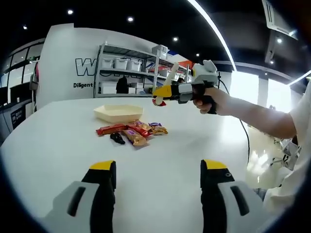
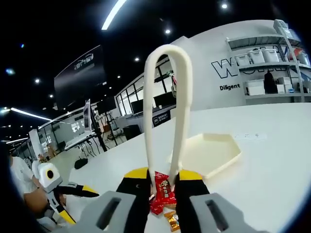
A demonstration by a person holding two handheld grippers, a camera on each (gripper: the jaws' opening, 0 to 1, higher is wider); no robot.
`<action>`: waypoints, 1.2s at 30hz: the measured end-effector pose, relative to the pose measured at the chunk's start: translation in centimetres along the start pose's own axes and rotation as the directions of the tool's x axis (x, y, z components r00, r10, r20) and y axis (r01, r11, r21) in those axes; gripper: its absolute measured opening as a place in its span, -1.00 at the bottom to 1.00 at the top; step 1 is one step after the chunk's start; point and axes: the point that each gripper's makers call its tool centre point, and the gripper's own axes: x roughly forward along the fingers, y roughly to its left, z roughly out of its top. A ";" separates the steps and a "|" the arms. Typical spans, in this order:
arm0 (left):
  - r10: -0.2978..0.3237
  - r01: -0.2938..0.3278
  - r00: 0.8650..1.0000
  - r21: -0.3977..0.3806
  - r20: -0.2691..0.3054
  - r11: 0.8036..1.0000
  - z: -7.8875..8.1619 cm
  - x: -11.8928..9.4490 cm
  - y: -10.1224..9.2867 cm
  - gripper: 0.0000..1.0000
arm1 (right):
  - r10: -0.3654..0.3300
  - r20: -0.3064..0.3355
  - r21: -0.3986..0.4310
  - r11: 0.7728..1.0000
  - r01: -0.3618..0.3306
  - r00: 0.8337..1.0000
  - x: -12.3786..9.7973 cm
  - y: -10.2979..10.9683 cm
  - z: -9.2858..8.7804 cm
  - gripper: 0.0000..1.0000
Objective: Place the target food into the container with the food tongs after gripping and lifting it, then release it inside without dropping or visibly crushing the food.
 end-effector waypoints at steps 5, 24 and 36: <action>0.024 -0.024 1.000 0.014 -0.007 1.000 0.1 0.1 0.7 0.43 | -0.012 -0.006 -0.012 1.000 0.012 1.000 1.0 -0.6 0.3 -0.76; 0.046 -0.046 0.999 -0.006 -0.010 0.999 1.0 0.1 1.3 0.56 | -0.052 -0.042 0.005 0.999 0.052 0.998 6.0 -5.0 0.6 -0.76; 0.093 -0.093 0.995 -0.006 -0.030 0.996 0.5 -0.4 3.3 0.55 | -0.094 -0.084 -0.015 0.996 0.093 0.992 9.6 -7.7 -0.7 -0.75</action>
